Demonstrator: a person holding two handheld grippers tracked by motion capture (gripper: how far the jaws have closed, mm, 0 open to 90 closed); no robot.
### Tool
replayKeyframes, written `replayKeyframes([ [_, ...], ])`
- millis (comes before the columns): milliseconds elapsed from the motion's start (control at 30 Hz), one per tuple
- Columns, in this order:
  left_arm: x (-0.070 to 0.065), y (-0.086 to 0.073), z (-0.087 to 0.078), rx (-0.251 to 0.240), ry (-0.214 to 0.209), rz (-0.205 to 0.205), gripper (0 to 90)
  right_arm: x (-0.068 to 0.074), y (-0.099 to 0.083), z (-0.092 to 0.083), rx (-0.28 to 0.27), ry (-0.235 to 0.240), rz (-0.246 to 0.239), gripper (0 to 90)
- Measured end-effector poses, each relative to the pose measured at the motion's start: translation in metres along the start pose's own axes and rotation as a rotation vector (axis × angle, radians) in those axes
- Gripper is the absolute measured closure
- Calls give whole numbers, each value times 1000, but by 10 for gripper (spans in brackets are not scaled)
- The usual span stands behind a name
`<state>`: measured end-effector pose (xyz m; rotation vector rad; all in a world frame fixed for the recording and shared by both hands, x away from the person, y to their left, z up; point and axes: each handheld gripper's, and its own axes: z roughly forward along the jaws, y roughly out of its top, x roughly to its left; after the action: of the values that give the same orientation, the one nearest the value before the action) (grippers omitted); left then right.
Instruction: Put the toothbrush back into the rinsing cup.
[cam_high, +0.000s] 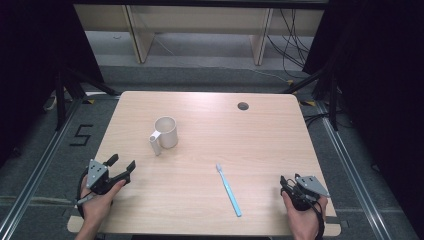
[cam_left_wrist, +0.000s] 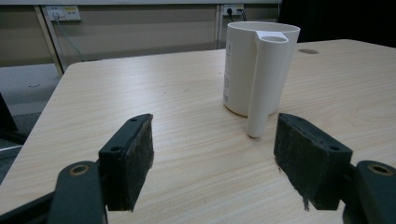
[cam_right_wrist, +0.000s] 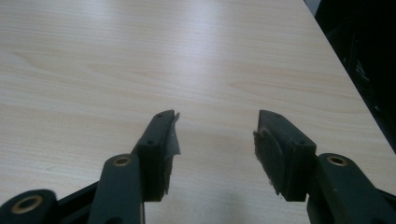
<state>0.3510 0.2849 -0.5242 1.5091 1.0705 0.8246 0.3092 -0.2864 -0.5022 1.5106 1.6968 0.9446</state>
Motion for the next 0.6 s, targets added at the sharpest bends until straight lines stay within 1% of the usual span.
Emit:
replayKeyframes([
  [33,0,0,0,2,-1,1,278,-2,1,0,-8,1,-33,499],
  [67,0,0,2,-13,0,0,278,2,2,-2,22,10,9,507],
  [100,0,0,2,-13,0,0,278,2,2,-2,22,10,9,507],
  [133,0,0,2,-10,-5,-2,277,1,4,-2,19,23,-18,528],
  [167,0,0,2,-9,-4,-3,277,3,5,-3,38,31,1,537],
  [233,0,0,2,-10,-4,-9,276,7,7,-5,63,39,11,551],
  [267,0,0,2,-10,-4,-9,275,7,9,-6,65,50,2,559],
  [300,0,0,0,6,4,-12,274,11,10,-7,94,52,17,565],
  [333,0,0,0,3,4,-14,274,11,10,-7,94,52,17,565],
  [367,-1,0,-1,0,2,-13,272,15,12,-9,117,77,6,577],
  [400,-1,0,-1,4,1,-10,273,17,13,-9,115,78,-11,580],
  [433,-1,0,0,6,0,-8,273,17,14,-9,115,100,-48,583],
  [467,-1,0,1,-9,-7,-4,273,20,15,-11,133,103,-41,586],
  [500,-1,0,1,-9,-7,-4,273,20,15,-11,133,103,-41,586],
  [533,-2,0,-1,8,-7,0,272,25,17,-10,160,113,-72,587],
  [600,-3,0,-1,0,-16,1,272,28,19,-12,174,120,-67,589],
])
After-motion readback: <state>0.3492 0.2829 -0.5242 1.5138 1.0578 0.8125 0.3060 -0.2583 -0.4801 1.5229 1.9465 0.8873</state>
